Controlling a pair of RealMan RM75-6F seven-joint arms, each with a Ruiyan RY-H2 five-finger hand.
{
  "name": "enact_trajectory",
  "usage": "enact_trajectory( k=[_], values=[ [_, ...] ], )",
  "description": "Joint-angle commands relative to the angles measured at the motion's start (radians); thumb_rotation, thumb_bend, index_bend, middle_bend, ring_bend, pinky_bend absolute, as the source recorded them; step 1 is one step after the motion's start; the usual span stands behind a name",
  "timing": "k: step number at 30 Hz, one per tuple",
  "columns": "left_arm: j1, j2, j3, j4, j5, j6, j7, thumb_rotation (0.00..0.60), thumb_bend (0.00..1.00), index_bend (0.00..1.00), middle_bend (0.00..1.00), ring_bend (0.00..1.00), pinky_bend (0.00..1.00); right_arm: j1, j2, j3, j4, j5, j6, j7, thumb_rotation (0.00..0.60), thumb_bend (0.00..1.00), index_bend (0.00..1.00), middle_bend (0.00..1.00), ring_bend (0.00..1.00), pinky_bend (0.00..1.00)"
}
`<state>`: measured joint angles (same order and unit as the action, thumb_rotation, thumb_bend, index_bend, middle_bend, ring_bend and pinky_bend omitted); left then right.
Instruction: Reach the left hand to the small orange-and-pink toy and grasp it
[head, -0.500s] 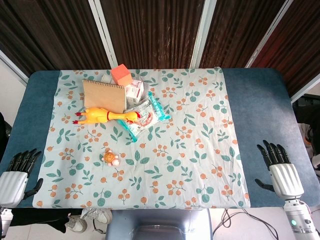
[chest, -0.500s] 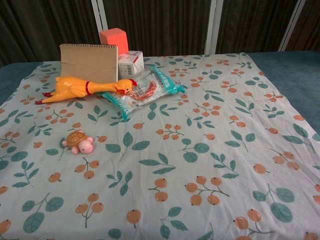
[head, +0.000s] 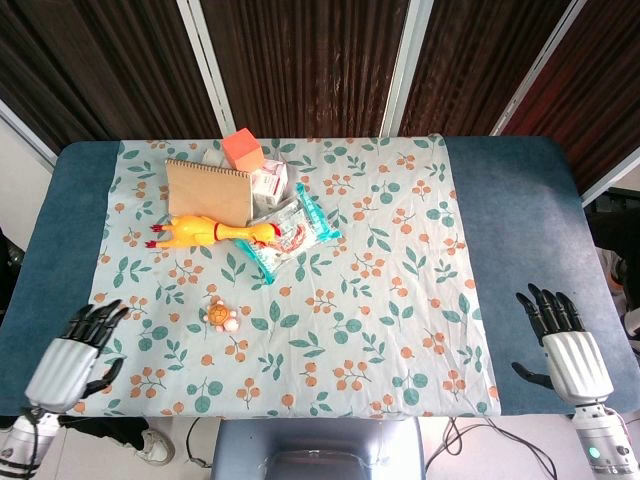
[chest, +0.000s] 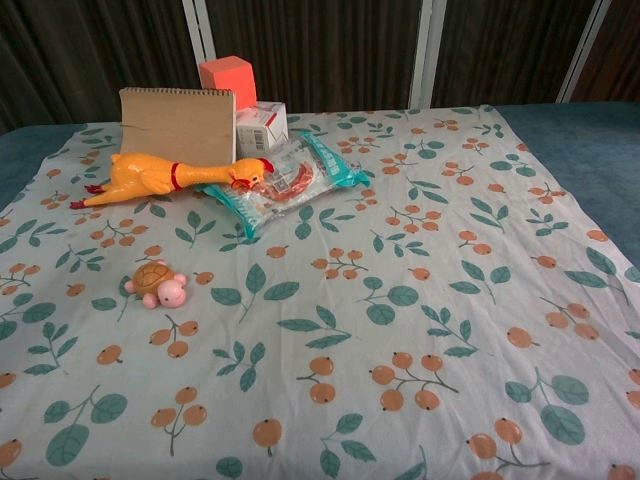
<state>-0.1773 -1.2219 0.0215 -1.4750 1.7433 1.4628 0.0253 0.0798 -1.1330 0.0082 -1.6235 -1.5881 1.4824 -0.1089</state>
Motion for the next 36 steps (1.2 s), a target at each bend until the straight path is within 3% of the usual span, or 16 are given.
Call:
enact_trajectory(
  k=[1, 3, 7, 15, 25, 36],
  values=[
    [-0.095, -0.118, -0.005, 0.086, 0.064, -0.079, 0.039, 0.600, 0.38, 0.01, 0.11, 0.59, 0.58, -0.001, 0.002, -0.001, -0.003, -0.003, 0.003, 0.003, 0.600, 0.18, 0.00, 0.00, 0.00, 0.00],
    [-0.132, -0.165, -0.018, 0.120, 0.082, -0.098, 0.046, 0.600, 0.38, 0.04, 0.15, 0.71, 0.73, 0.000, 0.002, 0.000, -0.003, -0.001, 0.001, 0.003, 0.600, 0.18, 0.00, 0.00, 0.00, 0.00],
    [-0.194, -0.235, -0.040, 0.182, 0.093, -0.147, 0.104, 0.600, 0.40, 0.09, 0.19, 0.82, 0.84, 0.011, 0.003, -0.006, -0.005, 0.012, -0.039, -0.002, 0.600, 0.18, 0.00, 0.00, 0.00, 0.00],
    [-0.282, -0.280, -0.065, 0.171, 0.007, -0.320, 0.215, 0.600, 0.41, 0.14, 0.13, 0.85, 0.87, 0.035, 0.021, -0.018, -0.013, 0.020, -0.101, 0.018, 0.600, 0.18, 0.00, 0.00, 0.00, 0.00],
    [-0.333, -0.349, -0.072, 0.274, -0.067, -0.388, 0.247, 0.600, 0.41, 0.16, 0.12, 0.85, 0.88, 0.040, 0.035, -0.016, -0.018, 0.038, -0.117, 0.031, 0.600, 0.18, 0.00, 0.00, 0.00, 0.00],
    [-0.362, -0.412, -0.039, 0.423, -0.046, -0.343, 0.169, 0.600, 0.41, 0.32, 0.31, 0.88, 0.90, 0.036, 0.043, -0.015, -0.023, 0.044, -0.110, 0.036, 0.600, 0.18, 0.00, 0.00, 0.00, 0.00]
  ],
)
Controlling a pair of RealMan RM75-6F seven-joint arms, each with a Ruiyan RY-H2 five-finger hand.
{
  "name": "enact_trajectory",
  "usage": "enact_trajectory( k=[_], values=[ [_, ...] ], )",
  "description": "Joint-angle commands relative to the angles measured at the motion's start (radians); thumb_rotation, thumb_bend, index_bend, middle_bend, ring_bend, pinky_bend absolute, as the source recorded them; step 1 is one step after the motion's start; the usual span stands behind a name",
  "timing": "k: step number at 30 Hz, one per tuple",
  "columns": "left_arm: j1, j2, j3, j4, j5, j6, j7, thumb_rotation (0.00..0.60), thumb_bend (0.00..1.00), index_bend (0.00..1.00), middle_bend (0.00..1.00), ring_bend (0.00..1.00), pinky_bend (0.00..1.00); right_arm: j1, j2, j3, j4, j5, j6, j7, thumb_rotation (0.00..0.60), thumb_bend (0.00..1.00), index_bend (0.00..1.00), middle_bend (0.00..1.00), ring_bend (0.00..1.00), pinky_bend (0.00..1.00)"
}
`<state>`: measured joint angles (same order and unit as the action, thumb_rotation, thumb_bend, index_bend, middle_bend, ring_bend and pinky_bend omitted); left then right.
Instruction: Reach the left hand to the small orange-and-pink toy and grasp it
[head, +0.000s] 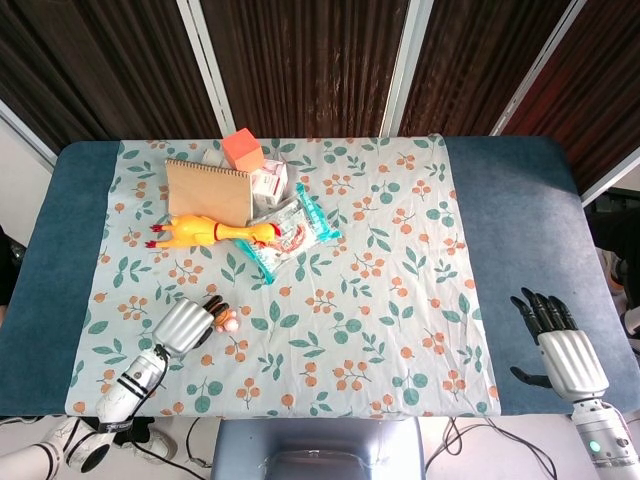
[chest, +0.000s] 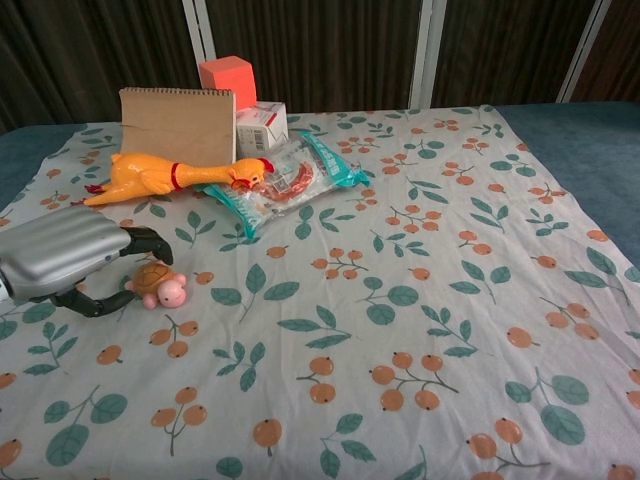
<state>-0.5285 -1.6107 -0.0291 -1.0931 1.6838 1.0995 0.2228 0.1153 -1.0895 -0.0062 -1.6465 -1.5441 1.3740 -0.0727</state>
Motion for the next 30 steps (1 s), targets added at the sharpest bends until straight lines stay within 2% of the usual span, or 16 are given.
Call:
enact_trajectory(
  k=[1, 11, 13, 18, 21, 26, 28, 30],
  values=[
    [-0.013, -0.029, 0.014, 0.054, 0.016, 0.026, -0.038, 0.600, 0.41, 0.33, 0.33, 0.88, 0.90, 0.001, 0.000, -0.001, -0.001, -0.001, -0.003, 0.000, 0.600, 0.18, 0.00, 0.00, 0.00, 0.00],
    [-0.038, -0.075, 0.047, 0.172, 0.026, 0.043, -0.168, 0.600, 0.42, 0.46, 0.46, 0.89, 0.92, 0.004, 0.001, 0.001, -0.001, 0.006, -0.008, -0.004, 0.600, 0.18, 0.00, 0.00, 0.00, 0.00],
    [-0.043, -0.088, 0.051, 0.198, 0.026, 0.048, -0.192, 0.600, 0.42, 0.52, 0.53, 0.91, 0.94, 0.004, 0.001, 0.001, -0.002, 0.007, -0.008, -0.005, 0.600, 0.18, 0.00, 0.00, 0.00, 0.00],
    [-0.043, -0.138, 0.048, 0.284, 0.036, 0.118, -0.240, 0.600, 0.46, 0.76, 0.80, 0.95, 0.97, 0.004, 0.001, 0.002, -0.001, 0.010, -0.009, -0.006, 0.600, 0.18, 0.00, 0.00, 0.00, 0.00],
    [-0.039, -0.172, 0.048, 0.347, 0.045, 0.172, -0.275, 0.600, 0.47, 0.82, 0.88, 0.95, 0.98, 0.004, 0.002, 0.001, -0.001, 0.010, -0.009, -0.005, 0.600, 0.18, 0.00, 0.00, 0.00, 0.00],
    [-0.036, -0.206, 0.057, 0.419, 0.049, 0.212, -0.314, 0.600, 0.47, 0.81, 0.88, 0.95, 0.98, 0.004, 0.003, 0.001, -0.002, 0.009, -0.009, -0.005, 0.600, 0.18, 0.00, 0.00, 0.00, 0.00],
    [-0.036, -0.209, 0.064, 0.432, 0.049, 0.211, -0.323, 0.600, 0.47, 0.77, 0.83, 0.95, 0.97, 0.004, 0.004, 0.001, -0.002, 0.008, -0.007, -0.004, 0.600, 0.18, 0.00, 0.00, 0.00, 0.00],
    [-0.038, -0.207, 0.074, 0.440, 0.050, 0.202, -0.328, 0.600, 0.47, 0.68, 0.74, 0.94, 0.96, 0.003, 0.004, 0.001, -0.003, 0.007, -0.005, -0.003, 0.600, 0.18, 0.00, 0.00, 0.00, 0.00]
  ],
)
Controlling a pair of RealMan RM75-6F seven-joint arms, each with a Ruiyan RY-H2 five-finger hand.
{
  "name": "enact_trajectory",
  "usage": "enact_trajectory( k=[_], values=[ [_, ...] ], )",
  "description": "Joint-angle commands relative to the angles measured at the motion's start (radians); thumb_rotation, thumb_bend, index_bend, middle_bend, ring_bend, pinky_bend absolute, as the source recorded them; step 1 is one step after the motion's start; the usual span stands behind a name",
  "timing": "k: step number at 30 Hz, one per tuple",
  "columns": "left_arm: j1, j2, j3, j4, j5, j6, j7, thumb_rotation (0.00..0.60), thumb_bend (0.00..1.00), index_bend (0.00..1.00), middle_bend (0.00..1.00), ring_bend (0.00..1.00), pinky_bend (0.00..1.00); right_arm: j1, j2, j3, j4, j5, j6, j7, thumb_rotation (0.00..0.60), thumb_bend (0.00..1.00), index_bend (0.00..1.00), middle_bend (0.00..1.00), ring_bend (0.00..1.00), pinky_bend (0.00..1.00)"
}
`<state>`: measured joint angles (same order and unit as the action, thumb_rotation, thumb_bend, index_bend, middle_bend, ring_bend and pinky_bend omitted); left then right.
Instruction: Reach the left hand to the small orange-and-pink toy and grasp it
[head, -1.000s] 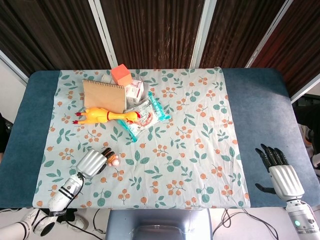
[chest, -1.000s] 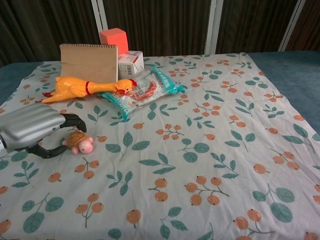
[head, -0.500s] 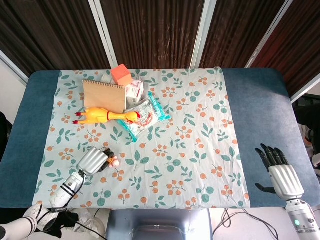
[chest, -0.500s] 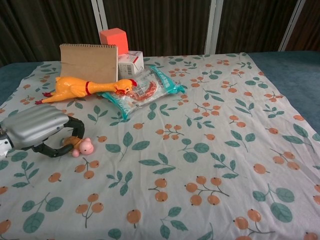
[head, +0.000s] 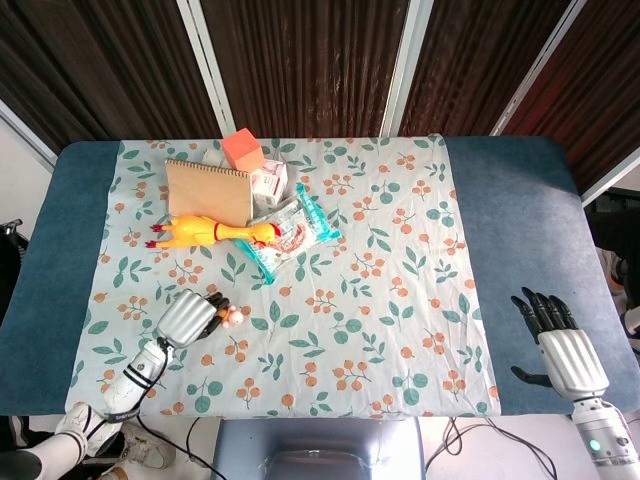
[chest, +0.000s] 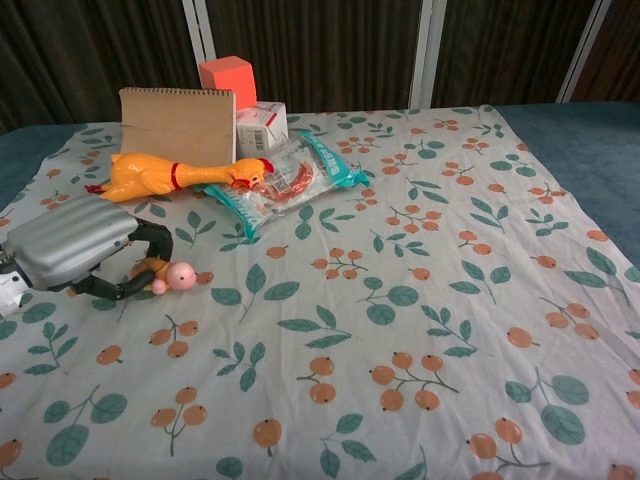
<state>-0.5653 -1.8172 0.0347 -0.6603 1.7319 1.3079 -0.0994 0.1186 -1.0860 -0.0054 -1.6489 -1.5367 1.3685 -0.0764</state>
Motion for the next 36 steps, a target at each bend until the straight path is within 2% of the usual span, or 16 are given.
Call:
enact_trajectory(
  k=[1, 4, 6, 9, 14, 18, 24, 31, 33, 36],
  values=[
    [-0.002, 0.002, 0.014, 0.005, 0.001, -0.012, -0.008, 0.600, 0.46, 0.60, 0.67, 0.94, 0.96, -0.001, 0.000, 0.000, 0.000, -0.001, 0.002, 0.001, 0.600, 0.18, 0.00, 0.00, 0.00, 0.00],
    [-0.005, 0.019, 0.024, -0.019, -0.002, -0.029, -0.013, 0.600, 0.46, 0.40, 0.48, 0.92, 0.95, -0.001, 0.001, 0.000, -0.001, -0.001, 0.002, 0.002, 0.600, 0.18, 0.00, 0.00, 0.00, 0.00],
    [-0.006, 0.032, 0.028, -0.041, -0.003, -0.034, -0.005, 0.600, 0.46, 0.30, 0.38, 0.92, 0.95, -0.001, 0.001, 0.000, -0.001, -0.002, 0.003, 0.002, 0.600, 0.18, 0.00, 0.00, 0.00, 0.00],
    [-0.007, 0.050, 0.032, -0.077, -0.009, -0.045, 0.008, 0.600, 0.46, 0.26, 0.31, 0.93, 0.96, -0.002, 0.002, -0.001, -0.002, -0.002, 0.004, 0.004, 0.600, 0.18, 0.00, 0.00, 0.00, 0.00],
    [-0.008, 0.056, 0.033, -0.090, -0.012, -0.048, 0.021, 0.600, 0.46, 0.28, 0.29, 0.93, 0.97, -0.003, 0.004, -0.001, -0.004, 0.000, 0.004, 0.004, 0.600, 0.18, 0.00, 0.00, 0.00, 0.00],
    [-0.006, 0.064, 0.035, -0.114, -0.012, -0.041, 0.043, 0.600, 0.46, 0.34, 0.30, 0.94, 0.97, -0.004, 0.006, -0.001, -0.007, -0.001, 0.007, 0.006, 0.600, 0.18, 0.00, 0.00, 0.00, 0.00],
    [0.001, 0.079, 0.043, -0.147, -0.012, -0.030, 0.063, 0.600, 0.45, 0.34, 0.30, 0.94, 0.98, -0.002, 0.004, 0.000, -0.005, 0.003, 0.001, 0.001, 0.600, 0.18, 0.00, 0.00, 0.00, 0.00],
    [-0.004, 0.074, 0.041, -0.134, -0.026, -0.055, 0.057, 0.600, 0.45, 0.36, 0.33, 0.94, 0.98, -0.003, 0.003, 0.000, -0.008, 0.004, 0.001, -0.003, 0.600, 0.18, 0.00, 0.00, 0.00, 0.00],
    [-0.004, 0.065, 0.039, -0.118, -0.024, -0.044, 0.044, 0.600, 0.46, 0.39, 0.38, 0.95, 0.98, -0.002, 0.002, 0.000, -0.008, 0.006, -0.001, -0.005, 0.600, 0.18, 0.00, 0.00, 0.00, 0.00],
    [0.000, 0.030, 0.032, -0.064, -0.018, 0.000, 0.017, 0.600, 0.45, 0.51, 0.57, 1.00, 1.00, -0.001, 0.000, 0.001, -0.008, 0.012, -0.006, -0.010, 0.600, 0.18, 0.00, 0.00, 0.00, 0.00]
  ],
)
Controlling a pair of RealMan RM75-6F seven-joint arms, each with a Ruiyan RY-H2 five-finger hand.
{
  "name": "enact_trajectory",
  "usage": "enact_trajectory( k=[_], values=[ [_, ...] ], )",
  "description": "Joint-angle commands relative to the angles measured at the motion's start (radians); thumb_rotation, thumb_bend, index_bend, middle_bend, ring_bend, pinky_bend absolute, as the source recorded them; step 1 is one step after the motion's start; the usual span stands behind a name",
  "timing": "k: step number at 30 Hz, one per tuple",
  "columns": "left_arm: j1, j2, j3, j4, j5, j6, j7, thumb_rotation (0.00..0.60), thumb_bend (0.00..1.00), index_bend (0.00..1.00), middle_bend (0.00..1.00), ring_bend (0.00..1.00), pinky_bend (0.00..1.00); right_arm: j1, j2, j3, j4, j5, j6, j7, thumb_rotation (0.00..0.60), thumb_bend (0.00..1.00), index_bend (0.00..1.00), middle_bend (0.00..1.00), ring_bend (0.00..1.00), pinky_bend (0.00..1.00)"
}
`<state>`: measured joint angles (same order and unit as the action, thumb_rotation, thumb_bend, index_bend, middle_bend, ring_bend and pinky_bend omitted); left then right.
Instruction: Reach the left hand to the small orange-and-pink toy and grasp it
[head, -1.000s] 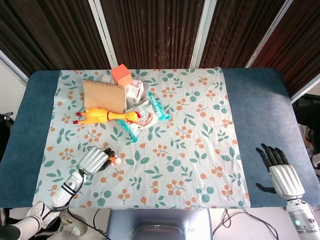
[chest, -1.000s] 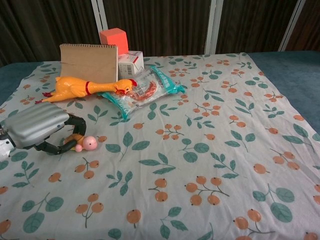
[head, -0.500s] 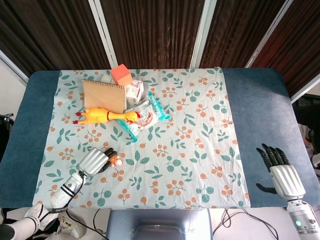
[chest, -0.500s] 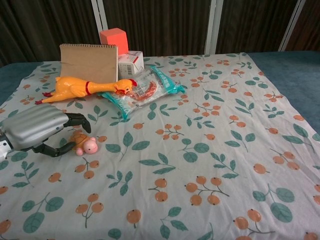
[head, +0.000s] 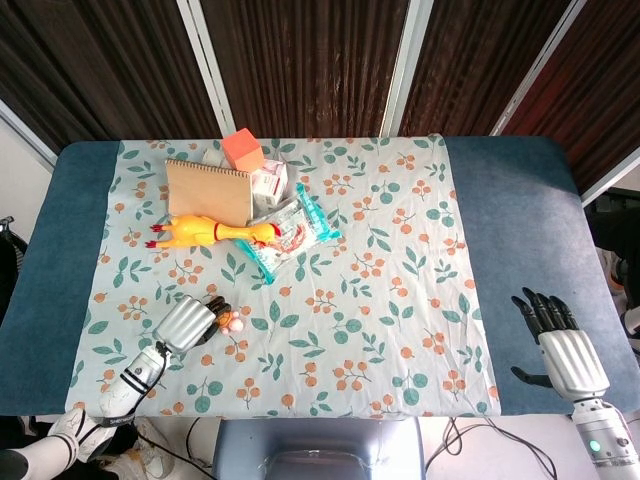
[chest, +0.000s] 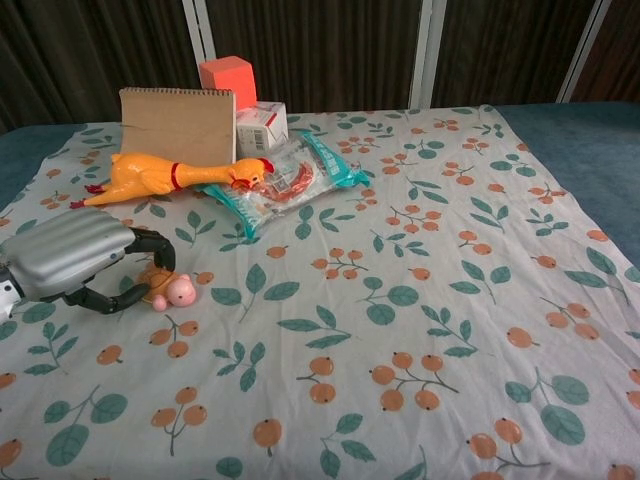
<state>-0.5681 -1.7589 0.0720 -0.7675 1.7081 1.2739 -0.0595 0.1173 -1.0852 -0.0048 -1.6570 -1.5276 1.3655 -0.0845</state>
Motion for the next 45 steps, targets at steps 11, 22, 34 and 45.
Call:
enact_trajectory(
  k=[11, 22, 34, 45],
  values=[
    [0.009, -0.107, 0.004, 0.200, 0.013, 0.077, -0.108, 0.600, 0.45, 0.71, 0.78, 1.00, 1.00, -0.001, 0.001, 0.002, -0.002, 0.007, 0.000, -0.004, 0.600, 0.18, 0.00, 0.00, 0.00, 0.00],
    [0.011, -0.110, 0.021, 0.224, 0.020, 0.092, -0.114, 0.600, 0.45, 0.57, 0.60, 1.00, 1.00, 0.000, 0.001, 0.003, -0.002, 0.006, 0.000, -0.003, 0.600, 0.18, 0.00, 0.00, 0.00, 0.00],
    [0.033, -0.028, 0.034, 0.069, 0.042, 0.170, -0.057, 0.600, 0.44, 0.19, 0.18, 0.99, 1.00, -0.004, 0.005, -0.003, -0.006, -0.007, 0.009, 0.001, 0.600, 0.18, 0.00, 0.00, 0.00, 0.00],
    [0.213, 0.284, 0.069, -0.426, 0.020, 0.396, 0.113, 0.600, 0.42, 0.15, 0.16, 0.51, 0.69, -0.011, 0.010, -0.018, -0.013, -0.042, 0.023, 0.006, 0.600, 0.18, 0.00, 0.00, 0.00, 0.00]
  ],
)
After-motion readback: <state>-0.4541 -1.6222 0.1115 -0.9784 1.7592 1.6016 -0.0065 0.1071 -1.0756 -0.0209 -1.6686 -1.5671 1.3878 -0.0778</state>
